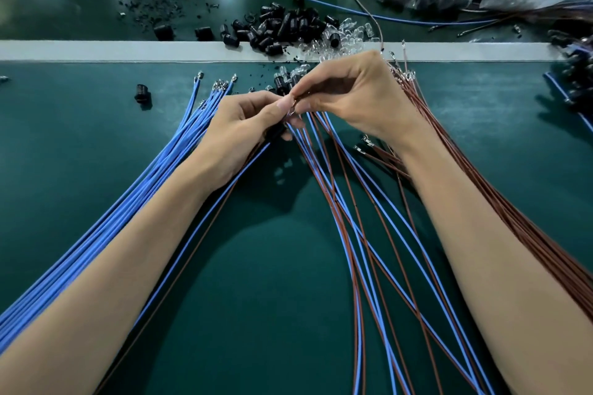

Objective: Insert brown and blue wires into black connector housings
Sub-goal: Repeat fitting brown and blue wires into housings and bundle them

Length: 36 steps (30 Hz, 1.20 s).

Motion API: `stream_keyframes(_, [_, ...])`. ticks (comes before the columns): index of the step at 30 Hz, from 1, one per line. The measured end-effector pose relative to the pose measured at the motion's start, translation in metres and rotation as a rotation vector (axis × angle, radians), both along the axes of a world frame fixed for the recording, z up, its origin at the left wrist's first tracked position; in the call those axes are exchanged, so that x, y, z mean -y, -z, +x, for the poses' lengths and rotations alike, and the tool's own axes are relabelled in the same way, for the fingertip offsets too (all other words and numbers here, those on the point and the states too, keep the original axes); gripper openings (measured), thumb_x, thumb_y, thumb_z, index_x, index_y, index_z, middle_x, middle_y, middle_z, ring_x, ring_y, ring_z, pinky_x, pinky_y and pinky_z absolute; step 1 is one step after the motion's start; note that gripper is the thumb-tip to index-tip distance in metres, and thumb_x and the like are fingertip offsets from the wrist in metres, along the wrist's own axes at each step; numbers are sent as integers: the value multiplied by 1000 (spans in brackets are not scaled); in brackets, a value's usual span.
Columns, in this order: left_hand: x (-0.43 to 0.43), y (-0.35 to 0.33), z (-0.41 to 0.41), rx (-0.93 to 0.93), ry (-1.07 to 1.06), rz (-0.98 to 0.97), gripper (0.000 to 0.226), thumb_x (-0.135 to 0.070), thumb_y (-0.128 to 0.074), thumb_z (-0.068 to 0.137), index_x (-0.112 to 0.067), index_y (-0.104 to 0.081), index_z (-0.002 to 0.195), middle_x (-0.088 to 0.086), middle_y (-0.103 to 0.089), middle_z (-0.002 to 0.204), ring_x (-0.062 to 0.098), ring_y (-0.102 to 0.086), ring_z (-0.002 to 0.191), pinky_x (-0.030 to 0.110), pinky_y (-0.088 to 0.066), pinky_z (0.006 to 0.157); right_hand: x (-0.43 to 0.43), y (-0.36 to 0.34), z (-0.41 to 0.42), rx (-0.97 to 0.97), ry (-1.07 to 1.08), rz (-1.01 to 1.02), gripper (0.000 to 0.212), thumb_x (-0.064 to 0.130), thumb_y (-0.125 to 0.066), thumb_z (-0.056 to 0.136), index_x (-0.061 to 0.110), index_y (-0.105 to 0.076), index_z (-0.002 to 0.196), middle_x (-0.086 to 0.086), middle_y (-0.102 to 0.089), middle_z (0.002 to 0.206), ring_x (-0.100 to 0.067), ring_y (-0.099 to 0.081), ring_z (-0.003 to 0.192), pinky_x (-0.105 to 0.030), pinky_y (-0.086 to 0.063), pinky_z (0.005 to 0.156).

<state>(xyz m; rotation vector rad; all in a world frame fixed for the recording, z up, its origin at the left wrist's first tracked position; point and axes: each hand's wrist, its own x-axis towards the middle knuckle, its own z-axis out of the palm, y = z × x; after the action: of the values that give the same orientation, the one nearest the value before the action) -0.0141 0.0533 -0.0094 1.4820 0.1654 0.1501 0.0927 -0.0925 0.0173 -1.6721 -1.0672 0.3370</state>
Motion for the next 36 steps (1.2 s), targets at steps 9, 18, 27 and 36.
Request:
stream_keyframes(9, [3,-1,-3,-12,68,273,32,-29,-47,91,-4,-66,86,6,-70,79,17,-57,65,23,-46,67,21,-10,11,-7,44,-43,30,0,-75,75,4,-67,103,-4,-69,90,-5,-66,78,-19,-51,79])
stream_keyframes(18, [12,-8,-5,14,-13,318,21,-30,-67,79,-11,-61,79,-1,-62,65,6,-50,49,16,-42,52,29,-14,14,-36,48,-39,28,2,-75,76,4,-67,102,-9,-70,89,-12,-67,81,-23,-53,79])
stream_keyframes(27, [10,-5,-5,35,35,304,16,-11,-62,90,-11,-62,74,-9,-66,61,5,-51,49,16,-44,53,30,-12,18,-54,50,-15,29,2,-76,74,5,-67,102,-7,-69,86,-9,-66,77,-21,-51,75])
stream_keyframes(36, [7,-6,-5,39,14,224,23,-19,-52,96,-10,-65,79,-5,-67,63,7,-52,48,11,-37,48,32,-12,20,-67,57,-5,31,2,-77,74,1,-67,103,-9,-69,88,-10,-67,78,-21,-52,76])
